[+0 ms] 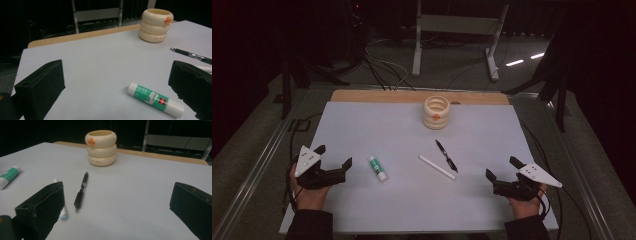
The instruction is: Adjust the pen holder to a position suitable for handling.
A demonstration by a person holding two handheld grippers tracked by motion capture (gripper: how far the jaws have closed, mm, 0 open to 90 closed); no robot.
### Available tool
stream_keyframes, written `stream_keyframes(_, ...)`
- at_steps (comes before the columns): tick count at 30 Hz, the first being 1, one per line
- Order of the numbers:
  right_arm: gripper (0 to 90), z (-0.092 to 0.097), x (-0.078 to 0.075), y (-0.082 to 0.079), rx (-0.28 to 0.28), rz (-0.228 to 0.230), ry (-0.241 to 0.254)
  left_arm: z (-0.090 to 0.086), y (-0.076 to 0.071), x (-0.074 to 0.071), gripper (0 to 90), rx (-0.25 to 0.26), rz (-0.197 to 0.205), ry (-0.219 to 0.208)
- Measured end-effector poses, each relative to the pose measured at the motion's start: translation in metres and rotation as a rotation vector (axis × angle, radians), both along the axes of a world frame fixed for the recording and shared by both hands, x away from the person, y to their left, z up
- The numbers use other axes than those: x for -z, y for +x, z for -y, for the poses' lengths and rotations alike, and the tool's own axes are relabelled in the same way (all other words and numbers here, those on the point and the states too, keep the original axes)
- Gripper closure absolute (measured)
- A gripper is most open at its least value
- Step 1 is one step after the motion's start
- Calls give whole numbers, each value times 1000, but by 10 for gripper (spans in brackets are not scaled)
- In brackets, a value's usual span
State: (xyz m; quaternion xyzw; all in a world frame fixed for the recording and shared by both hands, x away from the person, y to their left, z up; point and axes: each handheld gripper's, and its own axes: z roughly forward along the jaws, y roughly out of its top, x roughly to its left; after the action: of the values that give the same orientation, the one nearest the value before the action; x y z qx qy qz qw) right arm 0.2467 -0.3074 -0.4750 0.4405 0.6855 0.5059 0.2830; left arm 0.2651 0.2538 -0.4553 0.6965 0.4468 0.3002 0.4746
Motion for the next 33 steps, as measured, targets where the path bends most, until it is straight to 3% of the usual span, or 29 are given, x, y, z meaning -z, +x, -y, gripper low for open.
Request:
stream_keyframes(3,0,1,-1,0,29,5,-34,5,9,-8,8,23,4,-4)
stream_keyframes(7,0,5,-4,-3,48,-5,2,9,16,-13,8,34,9,-3)
stream_keyframes(10,0,7,-3,-2,45,-6,15,22,30,-24,8,75,17,-14)
stream_keyframes(16,0,2,0,2,26,10,-6,34,45,-31,9,89,39,-35)
stream_keyframes(20,0,1,4,7,14,28,-46,47,66,-38,9,107,18,-100)
stream_keyframes(33,0,1,6,14,4,9,-48,81,108,-43,8,134,-21,-148)
